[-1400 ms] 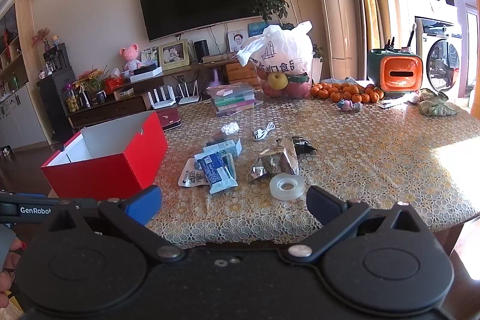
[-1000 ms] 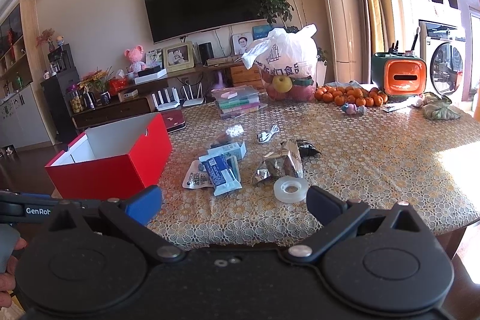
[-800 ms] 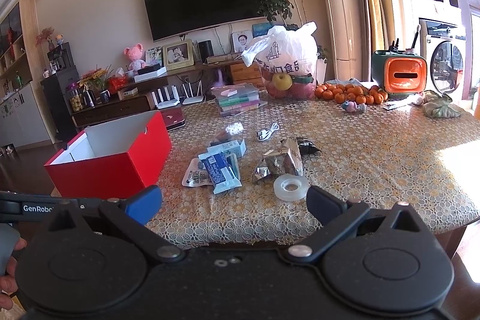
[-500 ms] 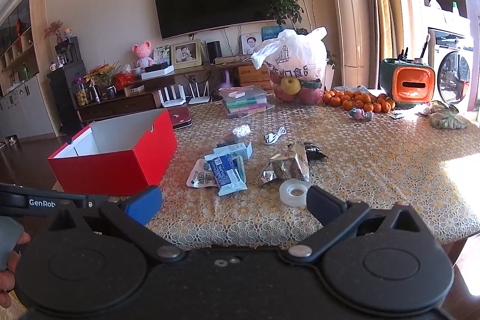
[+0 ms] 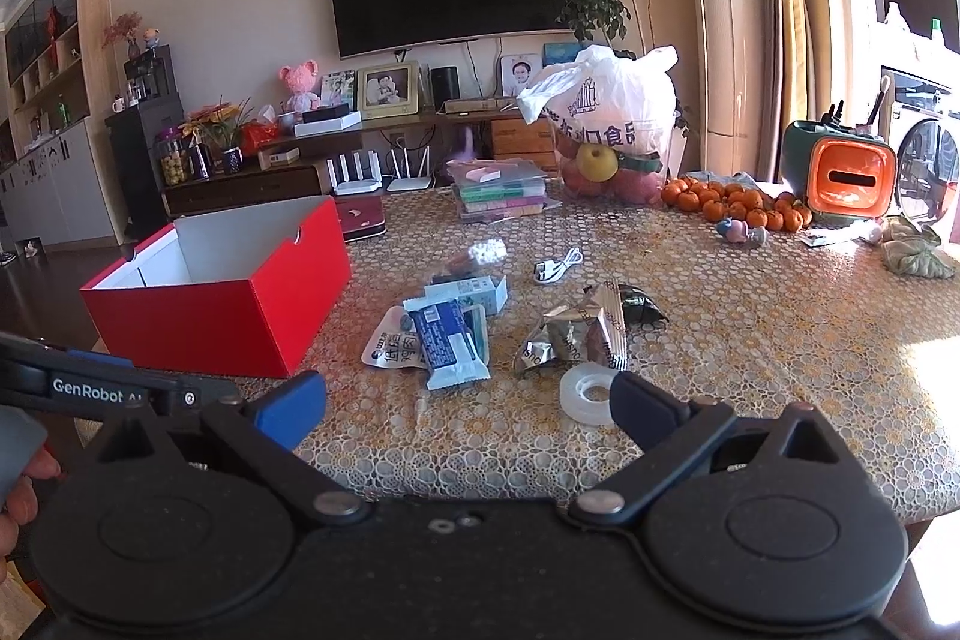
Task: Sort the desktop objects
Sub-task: 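Move both tools toward the snack packets and tape roll on the tablecloth, then grasp the blue snack packet with the left tool while the right tool grasps the clear tape roll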
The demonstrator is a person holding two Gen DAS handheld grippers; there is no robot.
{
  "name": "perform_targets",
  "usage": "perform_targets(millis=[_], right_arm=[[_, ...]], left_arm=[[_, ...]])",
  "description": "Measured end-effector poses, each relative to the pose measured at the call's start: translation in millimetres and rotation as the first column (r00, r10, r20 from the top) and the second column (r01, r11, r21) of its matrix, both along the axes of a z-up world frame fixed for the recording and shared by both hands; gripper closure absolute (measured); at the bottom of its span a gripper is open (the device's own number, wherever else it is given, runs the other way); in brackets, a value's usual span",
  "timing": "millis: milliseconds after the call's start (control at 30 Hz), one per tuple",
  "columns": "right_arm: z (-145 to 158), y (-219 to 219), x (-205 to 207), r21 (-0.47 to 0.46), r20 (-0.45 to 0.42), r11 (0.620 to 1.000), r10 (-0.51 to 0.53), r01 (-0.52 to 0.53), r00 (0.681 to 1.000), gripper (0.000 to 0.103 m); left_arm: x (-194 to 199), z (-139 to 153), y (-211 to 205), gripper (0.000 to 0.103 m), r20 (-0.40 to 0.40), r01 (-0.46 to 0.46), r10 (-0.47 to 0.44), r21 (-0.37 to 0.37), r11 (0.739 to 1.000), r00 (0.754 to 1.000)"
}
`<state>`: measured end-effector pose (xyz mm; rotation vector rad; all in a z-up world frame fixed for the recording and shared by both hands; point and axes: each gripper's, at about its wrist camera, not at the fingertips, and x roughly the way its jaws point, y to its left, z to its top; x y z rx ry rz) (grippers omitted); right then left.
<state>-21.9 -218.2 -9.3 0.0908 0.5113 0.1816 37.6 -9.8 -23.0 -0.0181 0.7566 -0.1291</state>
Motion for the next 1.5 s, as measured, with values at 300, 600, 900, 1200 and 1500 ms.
perform_targets(millis=[300,600,900,1200,1500], right_arm=[[-18.8,-14.5,38.8,-0.052,-0.018,0.998,-0.023,0.022,1.000,0.004],[-44.2,-34.6,70.2,-0.089,-0.078,0.995,-0.052,0.045,0.996,0.008],[-63.7,-41.3,98.3,-0.116,-0.101,0.992,-0.052,0.040,0.994,0.009],[-83.0,-45.0,117.0,-0.131,-0.141,0.991,-0.044,0.025,0.989,0.012],[-94.6,-52.1,128.3,-0.122,-0.163,0.992,-0.049,0.029,0.985,0.014]], left_arm=[[34.5,-6.9,-27.2,0.000,0.051,0.069,-0.070,0.015,0.997,0.996],[63.1,-14.8,-44.4,0.000,0.050,0.080,-0.080,0.009,0.997,0.996],[98.1,-31.3,-63.9,0.001,0.044,0.076,-0.077,0.008,0.997,0.996],[131.1,-47.5,-81.0,0.006,0.004,0.021,-0.021,0.006,1.000,1.000],[148.1,-61.1,-95.3,0.008,0.003,-0.011,0.011,0.020,1.000,1.000]])
